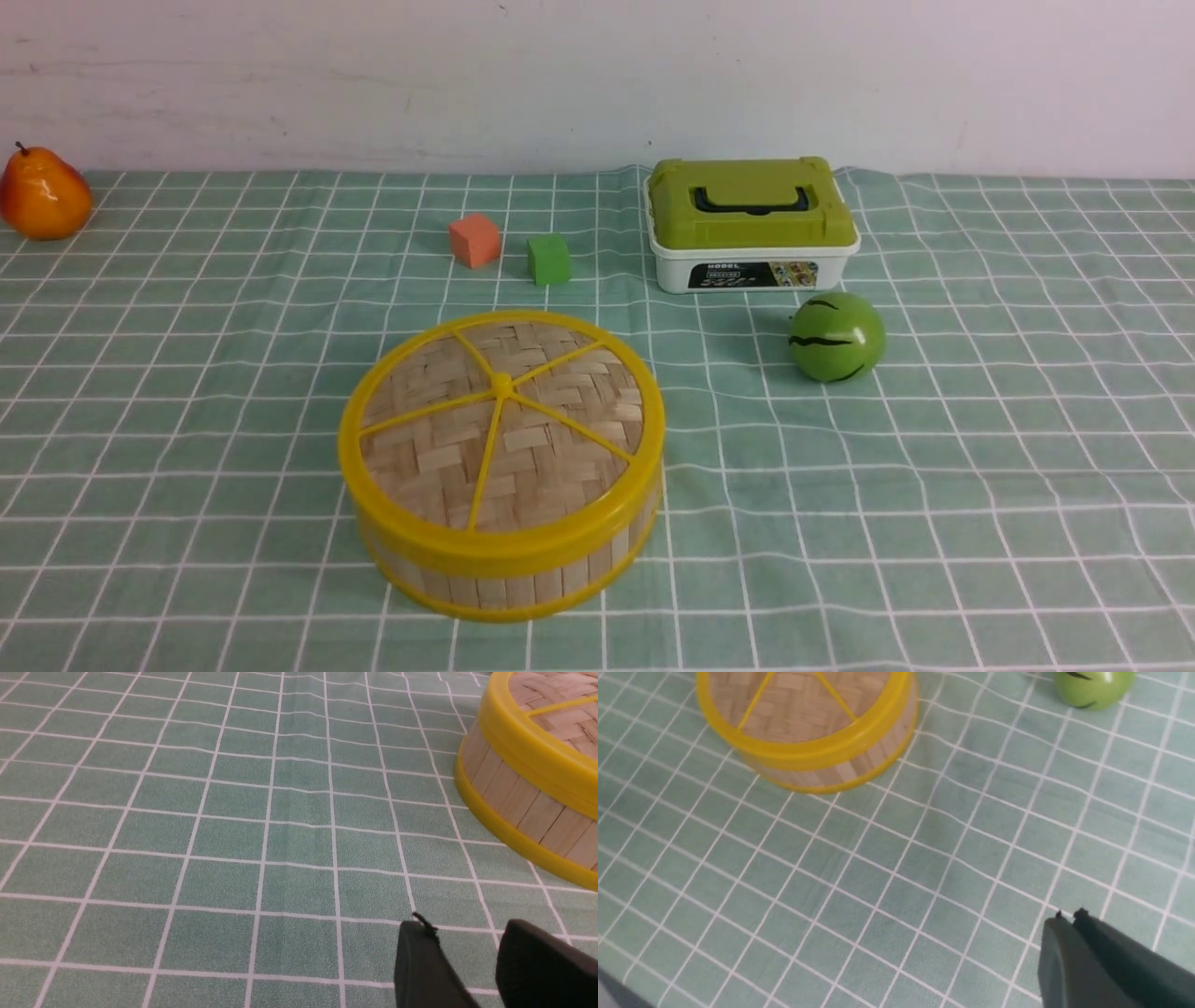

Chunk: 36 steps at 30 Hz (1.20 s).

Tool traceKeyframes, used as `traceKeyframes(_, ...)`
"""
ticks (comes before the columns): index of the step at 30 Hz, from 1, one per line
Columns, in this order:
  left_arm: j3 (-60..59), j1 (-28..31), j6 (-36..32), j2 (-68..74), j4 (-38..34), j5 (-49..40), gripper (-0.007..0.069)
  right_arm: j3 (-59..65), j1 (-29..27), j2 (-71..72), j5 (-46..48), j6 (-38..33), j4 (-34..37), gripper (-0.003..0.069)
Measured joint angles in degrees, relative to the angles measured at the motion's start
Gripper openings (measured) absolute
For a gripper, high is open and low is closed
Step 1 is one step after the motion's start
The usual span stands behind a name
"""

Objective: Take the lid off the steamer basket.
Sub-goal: Use the right arm to lift the lid of the steamer

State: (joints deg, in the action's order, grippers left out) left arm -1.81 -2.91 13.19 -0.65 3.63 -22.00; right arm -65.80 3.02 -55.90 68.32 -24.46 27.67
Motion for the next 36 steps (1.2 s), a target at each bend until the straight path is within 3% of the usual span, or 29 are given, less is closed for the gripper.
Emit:
traceKeyframes(5, 0.0, 0.0, 0.0, 0.0, 0.0, 0.0, 0.0239, -12.8, 10.8, -12.9, 3.0, 2.8, -7.5, 0.0001)
traceKeyframes(8, 0.0, 0.0, 0.0, 0.0, 0.0, 0.0, 0.0239, -22.5, 22.1, -24.2, 3.3, 9.1, -18.0, 0.0003)
traceKeyframes(13, 0.0, 0.0, 0.0, 0.0, 0.0, 0.0, 0.0239, -33.0, 30.8, -37.0, 3.3, 14.2, -24.7, 0.0015)
traceKeyframes(18, 0.0, 0.0, 0.0, 0.0, 0.0, 0.0, 0.0239, -44.7, 34.2, -49.4, 3.3, 14.8, -23.9, 0.0066)
traceKeyframes(22, 0.0, 0.0, 0.0, 0.0, 0.0, 0.0, 0.0239, -55.1, 35.3, -59.0, 3.3, 15.0, -21.2, 0.0195)
traceKeyframes(23, 0.0, 0.0, 0.0, 0.0, 0.0, 0.0, 0.0239, -55.1, 35.3, -59.0, 3.3, 15.0, -21.1, 0.0195)
traceKeyframes(24, 0.0, 0.0, 0.0, 0.0, 0.0, 0.0, 0.0239, -58.7, 35.3, -62.7, 3.2, 15.8, -20.1, 0.0276)
traceKeyframes(27, 0.0, 0.0, 0.0, 0.0, 0.0, 0.0, 0.0239, -61.4, 35.3, -66.4, 3.1, 17.4, -19.8, 0.0367)
traceKeyframes(28, 0.0, 0.0, 0.0, 0.0, 0.0, 0.0, 0.0239, -62.2, 35.3, -68.9, 2.0, 18.0, -19.9, 0.0427)
traceKeyframes(36, 0.0, 0.0, 0.0, 0.0, 0.0, 0.0, 0.0239, -62.3, 35.8, -73.6, -1.0, 18.4, -19.8, 0.0464)
